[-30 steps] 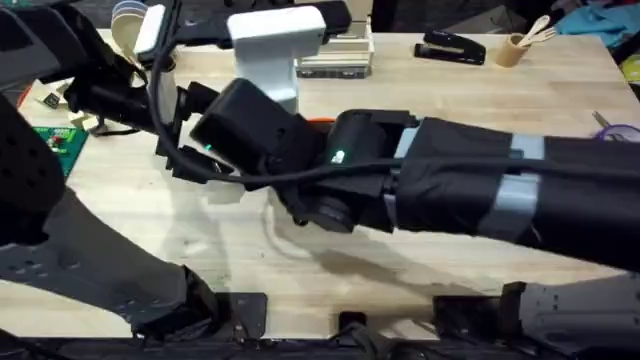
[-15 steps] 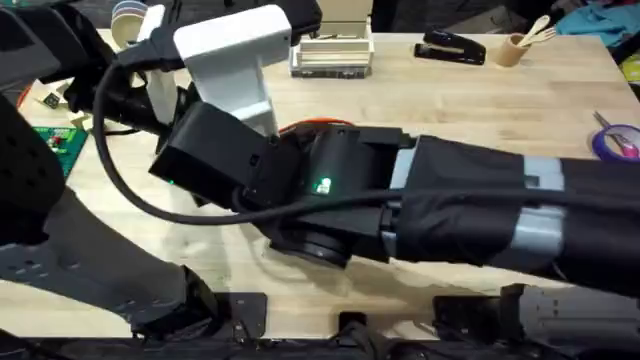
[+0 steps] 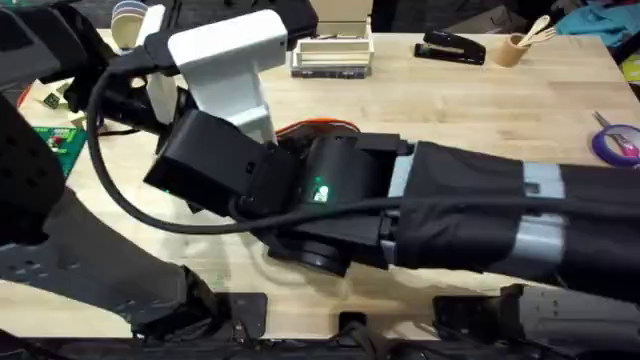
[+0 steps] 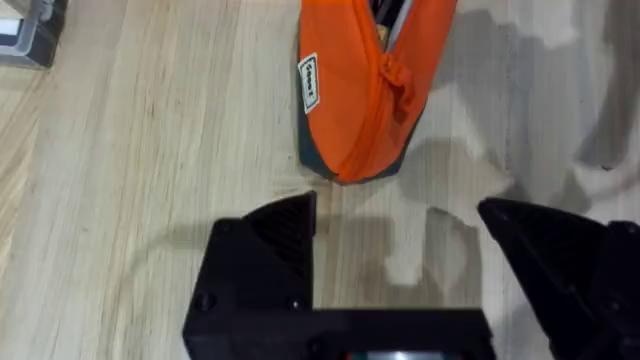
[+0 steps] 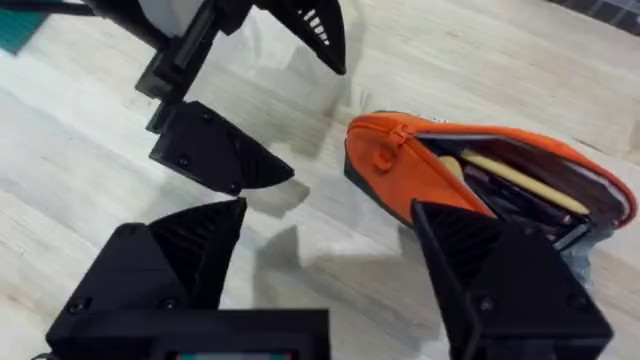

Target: Unzip the bag, pick up the pens from the table one at a time and place them inside, then zip the bag closed.

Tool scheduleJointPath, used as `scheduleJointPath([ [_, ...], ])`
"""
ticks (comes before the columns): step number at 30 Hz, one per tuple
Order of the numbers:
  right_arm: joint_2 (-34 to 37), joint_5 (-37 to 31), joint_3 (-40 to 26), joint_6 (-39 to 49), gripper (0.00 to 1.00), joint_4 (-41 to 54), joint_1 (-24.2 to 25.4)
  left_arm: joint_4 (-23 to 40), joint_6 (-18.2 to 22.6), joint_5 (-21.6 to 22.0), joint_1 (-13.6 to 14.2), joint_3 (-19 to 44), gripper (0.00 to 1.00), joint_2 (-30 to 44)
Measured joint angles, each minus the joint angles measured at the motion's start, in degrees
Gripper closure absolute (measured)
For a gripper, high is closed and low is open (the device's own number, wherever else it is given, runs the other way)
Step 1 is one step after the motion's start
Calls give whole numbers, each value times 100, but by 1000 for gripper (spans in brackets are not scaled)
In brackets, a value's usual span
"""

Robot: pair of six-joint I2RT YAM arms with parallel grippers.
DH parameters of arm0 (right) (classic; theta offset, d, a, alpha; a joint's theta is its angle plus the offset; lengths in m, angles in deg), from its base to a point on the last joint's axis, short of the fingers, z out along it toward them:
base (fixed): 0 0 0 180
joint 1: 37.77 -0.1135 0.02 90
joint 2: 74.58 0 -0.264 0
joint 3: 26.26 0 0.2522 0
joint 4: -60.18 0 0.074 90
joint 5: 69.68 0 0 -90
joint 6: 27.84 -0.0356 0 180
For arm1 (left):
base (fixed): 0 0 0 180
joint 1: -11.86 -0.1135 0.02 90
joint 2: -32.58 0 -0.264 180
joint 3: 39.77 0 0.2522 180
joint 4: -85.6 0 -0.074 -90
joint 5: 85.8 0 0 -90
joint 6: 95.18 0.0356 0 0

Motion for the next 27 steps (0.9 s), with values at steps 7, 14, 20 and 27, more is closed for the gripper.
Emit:
scheduleJointPath([
  [7,-1,0,0,-909,4,2,67,1,-1,0,0,0,7,2],
  [14,3,0,0,-1433,4,-6,245,-1,1,0,0,0,7,0],
  [20,145,0,-7,-1526,4,-267,325,-1,1,0,0,0,7,1],
  [27,444,-1,-9,-1586,5,-466,537,0,1,0,0,0,8,2],
])
